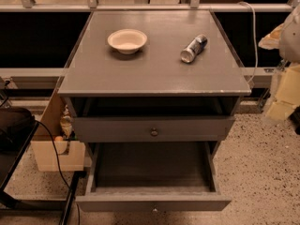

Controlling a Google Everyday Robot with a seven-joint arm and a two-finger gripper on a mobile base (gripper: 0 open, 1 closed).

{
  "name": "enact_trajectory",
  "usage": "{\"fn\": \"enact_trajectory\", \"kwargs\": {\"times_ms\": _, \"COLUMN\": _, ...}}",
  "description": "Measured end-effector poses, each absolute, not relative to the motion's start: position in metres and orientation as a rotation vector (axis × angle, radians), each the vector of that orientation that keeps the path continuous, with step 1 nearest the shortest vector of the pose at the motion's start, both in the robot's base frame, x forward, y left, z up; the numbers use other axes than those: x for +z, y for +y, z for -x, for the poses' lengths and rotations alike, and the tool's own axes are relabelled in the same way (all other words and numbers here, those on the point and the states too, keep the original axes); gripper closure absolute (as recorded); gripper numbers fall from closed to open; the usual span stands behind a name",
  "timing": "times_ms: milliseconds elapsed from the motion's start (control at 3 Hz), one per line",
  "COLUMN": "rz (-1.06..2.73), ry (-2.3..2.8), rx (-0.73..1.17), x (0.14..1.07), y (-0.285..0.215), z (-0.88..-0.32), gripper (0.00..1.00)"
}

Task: Close middle drawer

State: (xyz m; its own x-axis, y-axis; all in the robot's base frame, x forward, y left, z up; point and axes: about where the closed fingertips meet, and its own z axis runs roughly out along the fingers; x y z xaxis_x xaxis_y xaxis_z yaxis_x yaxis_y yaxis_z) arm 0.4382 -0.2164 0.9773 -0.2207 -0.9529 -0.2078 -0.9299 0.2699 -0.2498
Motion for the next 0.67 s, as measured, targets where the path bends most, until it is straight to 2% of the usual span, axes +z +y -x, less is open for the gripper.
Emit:
{"fn": "enact_trajectory", "kwargs": {"times_ms": 333, "rz": 1.722, "ry": 2.229, "rx": -0.102, "x": 0.9773, "y": -0.2164, "z": -0.4382, "gripper": 0.0}}
{"fn": "enact_trajectory", "kwargs": {"times_ms": 667, "rz": 1.722, "ry": 2.229, "rx": -0.102, "x": 0.9773, "y": -0.2164, "z": -0.4382, "gripper": 0.18}}
